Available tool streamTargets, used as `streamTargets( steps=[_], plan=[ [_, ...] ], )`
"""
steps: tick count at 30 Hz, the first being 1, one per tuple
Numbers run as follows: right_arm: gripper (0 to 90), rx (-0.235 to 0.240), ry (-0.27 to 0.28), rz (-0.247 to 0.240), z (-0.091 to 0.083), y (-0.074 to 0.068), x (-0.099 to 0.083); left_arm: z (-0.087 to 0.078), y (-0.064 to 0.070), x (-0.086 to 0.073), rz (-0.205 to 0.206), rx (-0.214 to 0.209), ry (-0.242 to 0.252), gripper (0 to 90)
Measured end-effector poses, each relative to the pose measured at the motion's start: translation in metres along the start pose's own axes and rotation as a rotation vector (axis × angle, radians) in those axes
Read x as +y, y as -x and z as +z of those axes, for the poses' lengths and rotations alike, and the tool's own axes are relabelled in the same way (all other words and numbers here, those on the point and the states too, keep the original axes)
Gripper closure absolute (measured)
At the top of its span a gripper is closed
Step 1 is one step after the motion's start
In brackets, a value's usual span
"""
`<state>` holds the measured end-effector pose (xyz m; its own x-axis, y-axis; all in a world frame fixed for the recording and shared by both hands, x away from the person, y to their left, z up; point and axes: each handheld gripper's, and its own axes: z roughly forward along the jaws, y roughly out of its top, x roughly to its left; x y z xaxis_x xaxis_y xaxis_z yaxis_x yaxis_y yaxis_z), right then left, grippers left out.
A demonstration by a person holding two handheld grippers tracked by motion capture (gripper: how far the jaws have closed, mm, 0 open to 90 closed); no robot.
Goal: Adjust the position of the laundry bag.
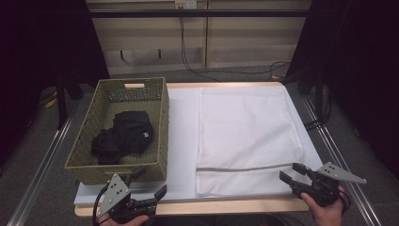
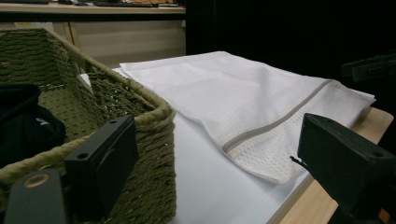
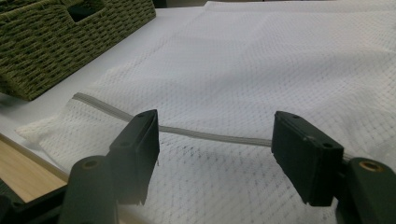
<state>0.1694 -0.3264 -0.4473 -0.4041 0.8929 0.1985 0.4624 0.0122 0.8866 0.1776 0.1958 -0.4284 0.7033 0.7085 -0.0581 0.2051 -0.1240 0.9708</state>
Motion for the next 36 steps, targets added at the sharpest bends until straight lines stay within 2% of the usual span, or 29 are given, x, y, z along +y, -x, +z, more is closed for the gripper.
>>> streamTargets(
  steps=[3, 5, 12, 13, 15, 16, 21, 23, 30, 36],
  plan=[
    [37.9, 0.032, -0.005, -0.005, -0.002, -0.001, 0.000, 0.003, 0.003, 0.001, 0.027, -0.019, -0.008, 12.2],
    [37.7, 0.036, -0.013, -0.014, -0.002, -0.003, 0.000, 0.005, 0.005, 0.001, 0.031, -0.032, -0.006, 12.2],
    [40.6, 0.067, -0.042, -0.051, 0.009, -0.008, 0.006, 0.004, 0.006, 0.000, 0.044, -0.034, -0.022, 12.3],
    [40.6, 0.082, -0.047, -0.070, 0.013, -0.010, 0.009, 0.004, 0.007, 0.000, 0.047, -0.034, -0.022, 12.3],
    [40.6, 0.087, -0.058, -0.080, 0.017, -0.014, 0.011, 0.004, 0.009, 0.000, 0.045, -0.038, -0.024, 12.3],
    [40.5, 0.105, -0.074, -0.088, 0.020, -0.017, 0.011, 0.004, 0.009, 0.000, 0.051, -0.038, -0.024, 12.3],
    [39.2, 0.123, -0.106, -0.115, 0.033, -0.025, 0.015, 0.004, 0.010, 0.000, 0.064, -0.032, -0.040, 12.3],
    [38.6, 0.136, -0.107, -0.117, 0.039, -0.027, 0.018, 0.005, 0.010, -0.001, 0.059, -0.046, -0.033, 12.3],
    [35.7, 0.145, -0.116, -0.143, 0.058, -0.034, 0.028, 0.006, 0.011, -0.001, 0.064, -0.040, -0.047, 12.3],
    [35.8, 0.175, -0.142, -0.164, 0.085, -0.041, 0.038, 0.003, 0.013, -0.002, 0.065, -0.038, -0.048, 12.3]
  ],
)
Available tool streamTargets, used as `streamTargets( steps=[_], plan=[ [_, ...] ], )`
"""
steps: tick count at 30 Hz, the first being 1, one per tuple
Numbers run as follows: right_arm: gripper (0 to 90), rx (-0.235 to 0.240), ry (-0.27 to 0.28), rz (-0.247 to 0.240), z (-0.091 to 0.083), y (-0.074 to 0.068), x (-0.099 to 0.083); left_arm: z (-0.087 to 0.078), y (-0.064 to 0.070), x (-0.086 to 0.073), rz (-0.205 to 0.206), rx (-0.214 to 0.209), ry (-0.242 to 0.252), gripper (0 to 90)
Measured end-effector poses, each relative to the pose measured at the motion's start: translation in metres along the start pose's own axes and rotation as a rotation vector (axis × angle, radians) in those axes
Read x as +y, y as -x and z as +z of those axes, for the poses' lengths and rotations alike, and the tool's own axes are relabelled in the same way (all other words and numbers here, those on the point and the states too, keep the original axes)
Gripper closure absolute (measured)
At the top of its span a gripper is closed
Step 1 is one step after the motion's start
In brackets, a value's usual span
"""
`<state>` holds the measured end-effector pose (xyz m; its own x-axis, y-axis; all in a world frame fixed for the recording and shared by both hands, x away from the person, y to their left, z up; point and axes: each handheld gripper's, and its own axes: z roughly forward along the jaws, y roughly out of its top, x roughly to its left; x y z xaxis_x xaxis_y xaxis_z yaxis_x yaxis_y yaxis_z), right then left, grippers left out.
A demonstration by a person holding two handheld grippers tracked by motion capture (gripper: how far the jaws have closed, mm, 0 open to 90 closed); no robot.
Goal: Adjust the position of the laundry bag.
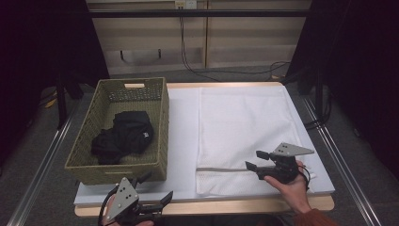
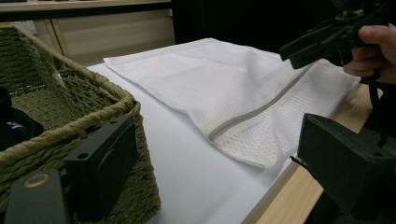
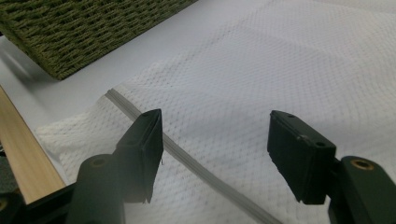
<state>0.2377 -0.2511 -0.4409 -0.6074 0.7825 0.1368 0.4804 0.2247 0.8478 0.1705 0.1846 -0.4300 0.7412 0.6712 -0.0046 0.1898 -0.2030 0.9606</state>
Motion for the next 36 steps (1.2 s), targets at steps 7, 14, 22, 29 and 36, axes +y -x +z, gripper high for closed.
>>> streamTargets(
  steps=[7, 14, 22, 29, 36],
  plan=[
    [37.8, 0.023, -0.039, -0.036, 0.025, -0.003, 0.016, -0.001, 0.001, -0.001, -0.008, -0.003, 0.005, 12.3],
    [36.4, 0.032, -0.072, -0.025, 0.052, -0.001, 0.028, 0.001, 0.004, 0.000, 0.005, -0.020, -0.003, 12.2],
    [34.3, 0.048, -0.120, -0.057, 0.083, -0.008, 0.042, 0.000, 0.003, -0.001, 0.016, -0.014, -0.005, 11.5],
    [35.8, 0.096, -0.168, -0.058, 0.106, -0.015, 0.052, 0.000, 0.002, -0.001, 0.010, -0.013, -0.006, 11.4],
    [34.2, 0.132, -0.215, -0.049, 0.135, -0.023, 0.053, 0.000, 0.002, -0.001, 0.009, -0.004, -0.012, 11.5]
  ],
)
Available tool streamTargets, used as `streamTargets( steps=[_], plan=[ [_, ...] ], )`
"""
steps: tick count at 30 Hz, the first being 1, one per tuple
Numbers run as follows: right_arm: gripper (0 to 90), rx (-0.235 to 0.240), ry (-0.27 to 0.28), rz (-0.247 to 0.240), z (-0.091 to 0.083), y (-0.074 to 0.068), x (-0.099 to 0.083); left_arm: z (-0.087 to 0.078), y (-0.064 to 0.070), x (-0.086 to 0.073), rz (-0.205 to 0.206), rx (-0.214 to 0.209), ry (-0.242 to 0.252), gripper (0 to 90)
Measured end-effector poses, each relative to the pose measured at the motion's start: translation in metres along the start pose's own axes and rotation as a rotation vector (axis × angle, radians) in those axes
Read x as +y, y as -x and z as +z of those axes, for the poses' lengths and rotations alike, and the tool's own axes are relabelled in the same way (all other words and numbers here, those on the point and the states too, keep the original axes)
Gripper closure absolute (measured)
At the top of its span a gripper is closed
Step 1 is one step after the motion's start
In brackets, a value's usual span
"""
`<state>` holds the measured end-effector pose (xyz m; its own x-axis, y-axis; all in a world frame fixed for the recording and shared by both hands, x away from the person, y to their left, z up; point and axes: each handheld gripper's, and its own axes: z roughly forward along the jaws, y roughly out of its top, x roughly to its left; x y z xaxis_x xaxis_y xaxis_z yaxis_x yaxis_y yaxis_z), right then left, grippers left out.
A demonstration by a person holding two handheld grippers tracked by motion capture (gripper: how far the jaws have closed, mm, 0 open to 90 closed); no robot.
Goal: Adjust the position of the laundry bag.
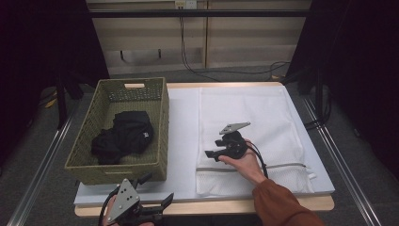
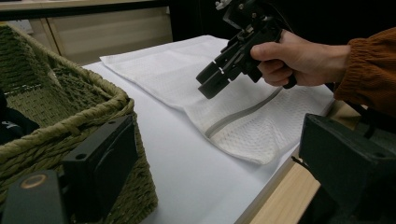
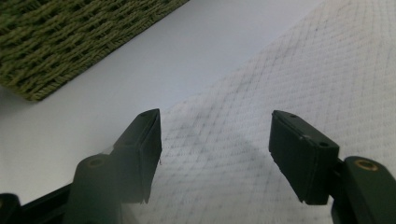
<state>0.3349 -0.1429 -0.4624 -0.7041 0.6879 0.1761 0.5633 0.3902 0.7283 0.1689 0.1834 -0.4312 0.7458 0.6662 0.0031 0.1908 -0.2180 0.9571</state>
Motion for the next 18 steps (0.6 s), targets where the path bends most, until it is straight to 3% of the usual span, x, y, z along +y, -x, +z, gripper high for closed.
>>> streamTargets(
  steps=[5, 9, 12, 15, 18],
  plan=[
    [34.0, 0.001, -0.011, -0.007, 0.011, -0.004, 0.007, 0.001, -0.001, 0.000, 0.003, -0.001, -0.008, 11.7],
    [32.8, 0.005, -0.063, -0.012, 0.024, -0.005, 0.012, 0.001, -0.002, 0.000, 0.000, 0.006, -0.006, 11.4],
    [30.4, 0.012, -0.067, -0.029, 0.033, -0.006, 0.013, 0.000, -0.002, 0.000, -0.001, 0.014, -0.011, 11.2],
    [28.5, -0.020, -0.094, -0.037, 0.041, -0.009, 0.014, 0.001, -0.002, -0.001, 0.007, 0.006, -0.015, 11.2],
    [28.2, -0.013, -0.082, -0.038, 0.045, -0.008, 0.012, 0.001, 0.000, -0.001, 0.013, 0.002, -0.024, 11.6]
  ],
)
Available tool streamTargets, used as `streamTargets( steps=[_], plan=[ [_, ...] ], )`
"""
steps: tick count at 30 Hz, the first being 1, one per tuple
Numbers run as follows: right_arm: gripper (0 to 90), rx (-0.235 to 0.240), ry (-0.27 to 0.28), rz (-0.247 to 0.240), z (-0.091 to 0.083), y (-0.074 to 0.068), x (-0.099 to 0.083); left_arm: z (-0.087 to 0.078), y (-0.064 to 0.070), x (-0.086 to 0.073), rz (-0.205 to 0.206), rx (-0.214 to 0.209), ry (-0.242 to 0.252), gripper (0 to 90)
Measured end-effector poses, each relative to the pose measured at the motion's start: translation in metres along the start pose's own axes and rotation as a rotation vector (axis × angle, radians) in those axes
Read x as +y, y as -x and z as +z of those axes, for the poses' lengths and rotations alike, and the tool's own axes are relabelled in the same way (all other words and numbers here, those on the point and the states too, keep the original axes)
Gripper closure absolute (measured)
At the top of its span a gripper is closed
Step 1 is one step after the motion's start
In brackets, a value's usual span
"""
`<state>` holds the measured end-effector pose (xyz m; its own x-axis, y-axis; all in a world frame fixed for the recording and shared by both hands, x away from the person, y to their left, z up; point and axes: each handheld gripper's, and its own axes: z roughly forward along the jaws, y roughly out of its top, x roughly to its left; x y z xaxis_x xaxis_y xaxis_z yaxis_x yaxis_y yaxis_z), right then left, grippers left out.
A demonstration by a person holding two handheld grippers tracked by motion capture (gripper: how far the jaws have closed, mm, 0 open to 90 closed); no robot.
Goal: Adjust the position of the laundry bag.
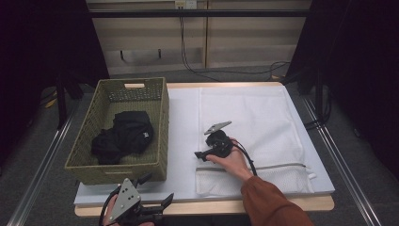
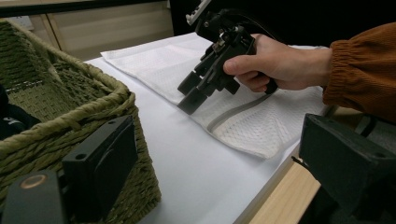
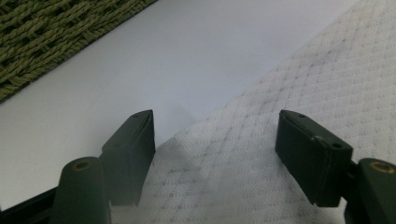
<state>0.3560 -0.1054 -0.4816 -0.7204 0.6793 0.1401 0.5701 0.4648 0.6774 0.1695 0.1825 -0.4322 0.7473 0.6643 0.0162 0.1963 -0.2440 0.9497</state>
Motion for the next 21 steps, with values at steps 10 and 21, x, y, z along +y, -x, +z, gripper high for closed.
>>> streamTargets(
  steps=[10, 21],
  plan=[
    [48.3, -0.077, 0.021, -0.032, -0.002, -0.001, -0.004, 0.001, -0.001, 0.000, 0.005, -0.003, -0.009, 11.8],
    [78.3, -0.086, 0.038, 0.014, -0.004, 0.005, -0.005, 0.002, 0.000, 0.001, 0.005, -0.008, -0.006, 11.8]
  ],
)
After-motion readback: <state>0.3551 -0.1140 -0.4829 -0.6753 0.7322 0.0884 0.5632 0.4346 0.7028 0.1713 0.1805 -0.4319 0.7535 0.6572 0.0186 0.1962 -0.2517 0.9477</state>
